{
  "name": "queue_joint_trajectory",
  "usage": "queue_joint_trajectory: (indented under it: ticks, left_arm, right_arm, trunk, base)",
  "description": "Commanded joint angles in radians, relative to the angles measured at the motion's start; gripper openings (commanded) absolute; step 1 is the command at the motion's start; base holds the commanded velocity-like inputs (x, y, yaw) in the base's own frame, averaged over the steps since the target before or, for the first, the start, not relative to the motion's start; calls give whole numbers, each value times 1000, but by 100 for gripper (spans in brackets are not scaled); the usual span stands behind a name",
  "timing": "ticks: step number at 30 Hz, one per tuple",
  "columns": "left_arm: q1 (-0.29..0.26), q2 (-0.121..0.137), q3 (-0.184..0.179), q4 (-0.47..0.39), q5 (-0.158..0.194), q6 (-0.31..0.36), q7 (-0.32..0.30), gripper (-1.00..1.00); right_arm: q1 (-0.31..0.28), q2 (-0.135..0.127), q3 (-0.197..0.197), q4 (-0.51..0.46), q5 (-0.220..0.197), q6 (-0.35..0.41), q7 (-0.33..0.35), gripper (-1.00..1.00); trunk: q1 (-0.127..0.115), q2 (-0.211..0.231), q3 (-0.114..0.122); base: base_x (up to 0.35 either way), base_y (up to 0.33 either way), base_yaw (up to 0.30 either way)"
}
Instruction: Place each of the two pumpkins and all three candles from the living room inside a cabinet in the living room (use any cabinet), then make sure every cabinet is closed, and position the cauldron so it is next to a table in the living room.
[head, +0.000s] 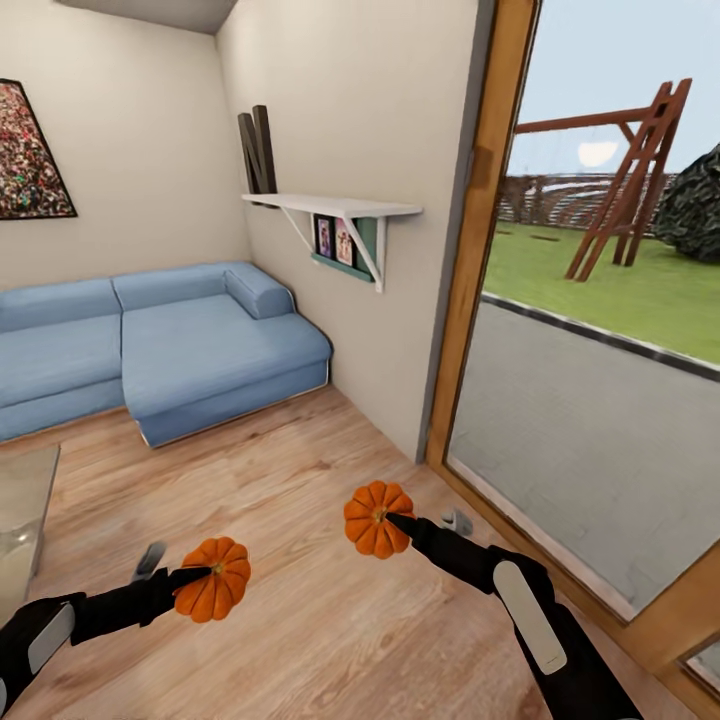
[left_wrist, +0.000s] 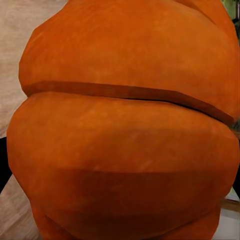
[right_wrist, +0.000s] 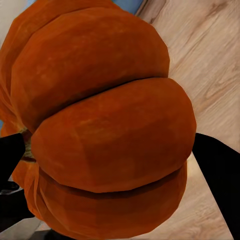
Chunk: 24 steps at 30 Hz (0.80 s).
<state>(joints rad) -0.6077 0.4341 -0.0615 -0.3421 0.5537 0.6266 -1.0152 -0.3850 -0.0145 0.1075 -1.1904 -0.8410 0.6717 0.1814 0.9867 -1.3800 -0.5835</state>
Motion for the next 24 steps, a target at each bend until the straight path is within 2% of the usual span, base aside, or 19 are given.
queue_joint_trajectory:
  ticks: [1,5,11,20,24]
  left_arm:
    - [0,0,0,0,0,0,1,-100]
    - [-1,0,0,0,0,1,1,-100]
    - [0,0,0,0,0,1,2,-100]
    - [-1,0,0,0,0,-1,2,-100]
    - [-1,-1,0,0,0,-1,3,-100]
  right_arm:
    - [0,0,0,0,-2,0,1,-100]
    - [0,1,0,0,-1,0,1,-100]
    - [0,-1,-1,0,-7,0,1,-100]
    - [0,-1,-3,0,-6,0,1,-100]
    - [0,1,0,0,-2,0,1,-100]
  trunk:
    - [0,0,1]
    - [0,0,6]
    - [-23,42,29]
    - [-23,42,29]
    - [-23,42,33]
  base:
    - [0,0,210]
    - [0,0,209]
    - [0,0,137]
    - [-4,0,11]
    - [-69,0,155]
